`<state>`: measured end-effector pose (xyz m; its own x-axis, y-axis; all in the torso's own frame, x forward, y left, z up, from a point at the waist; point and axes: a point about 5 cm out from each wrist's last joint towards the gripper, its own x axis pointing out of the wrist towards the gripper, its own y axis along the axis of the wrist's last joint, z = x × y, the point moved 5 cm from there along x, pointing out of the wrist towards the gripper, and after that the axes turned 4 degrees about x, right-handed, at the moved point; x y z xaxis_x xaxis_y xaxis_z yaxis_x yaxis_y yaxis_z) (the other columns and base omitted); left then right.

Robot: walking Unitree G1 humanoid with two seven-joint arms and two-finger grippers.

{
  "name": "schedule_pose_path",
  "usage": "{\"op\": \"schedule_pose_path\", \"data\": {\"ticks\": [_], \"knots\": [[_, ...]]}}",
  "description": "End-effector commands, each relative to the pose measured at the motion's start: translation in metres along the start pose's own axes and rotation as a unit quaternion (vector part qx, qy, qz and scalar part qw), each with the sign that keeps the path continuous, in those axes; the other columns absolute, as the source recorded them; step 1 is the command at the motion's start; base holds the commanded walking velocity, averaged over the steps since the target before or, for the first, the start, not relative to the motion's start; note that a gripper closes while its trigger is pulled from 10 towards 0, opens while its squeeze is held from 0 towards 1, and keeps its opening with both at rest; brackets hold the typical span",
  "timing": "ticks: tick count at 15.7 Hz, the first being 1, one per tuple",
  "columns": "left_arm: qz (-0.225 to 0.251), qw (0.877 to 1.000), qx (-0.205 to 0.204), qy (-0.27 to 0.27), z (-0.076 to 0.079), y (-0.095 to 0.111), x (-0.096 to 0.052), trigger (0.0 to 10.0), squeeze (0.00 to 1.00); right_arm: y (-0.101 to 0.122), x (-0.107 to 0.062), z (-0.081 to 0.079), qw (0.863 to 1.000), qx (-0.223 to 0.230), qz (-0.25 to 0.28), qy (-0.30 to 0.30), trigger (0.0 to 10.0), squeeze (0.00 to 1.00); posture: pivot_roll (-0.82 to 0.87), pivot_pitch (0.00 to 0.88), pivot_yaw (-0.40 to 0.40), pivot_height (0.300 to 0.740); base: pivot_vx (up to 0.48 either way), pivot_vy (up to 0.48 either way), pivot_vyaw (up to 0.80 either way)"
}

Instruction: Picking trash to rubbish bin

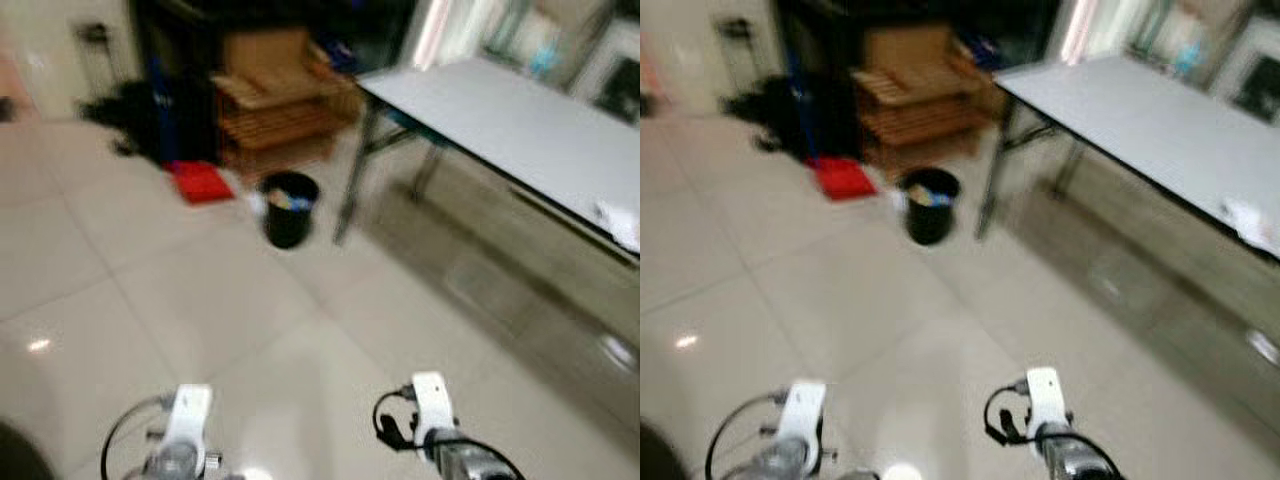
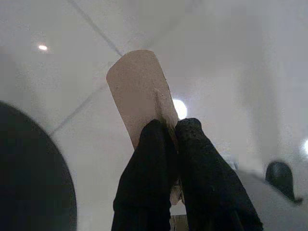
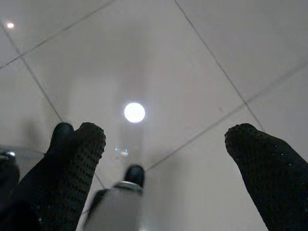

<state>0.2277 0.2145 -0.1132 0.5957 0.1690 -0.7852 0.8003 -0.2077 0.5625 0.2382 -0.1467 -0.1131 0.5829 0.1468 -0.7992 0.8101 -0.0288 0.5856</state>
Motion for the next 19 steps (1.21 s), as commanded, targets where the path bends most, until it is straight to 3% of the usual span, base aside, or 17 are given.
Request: {"op": "schedule_pose_path", "data": {"ticks": [1,5,19], "knots": [[-0.015,1.0,-0.002,-0.011,0.0117,-0.0102,-0.0019,10.0,0.0,0.0,-0.0016,0.0101,1.0,0.007,0.001,-0.014,10.0,0.0,-0.02,0.047,-0.15,0.74,0.0,0.0,0.0],[-0.018,1.0,0.003,-0.005,0.0104,-0.0112,-0.0019,10.0,0.0,0.0008,-0.0015,0.0098,1.0,0.006,0.001,-0.013,10.0,0.0,-0.02,0.047,-0.15,0.74,0.0,0.0,0.0],[-0.031,0.999,0.005,0.004,0.0069,-0.0172,-0.0024,10.0,0.0,-0.0022,-0.0015,0.0072,1.0,0.002,-0.003,-0.004,10.0,0.0,-0.02,0.048,-0.151,0.74,0.356,0.0,0.0]]}}
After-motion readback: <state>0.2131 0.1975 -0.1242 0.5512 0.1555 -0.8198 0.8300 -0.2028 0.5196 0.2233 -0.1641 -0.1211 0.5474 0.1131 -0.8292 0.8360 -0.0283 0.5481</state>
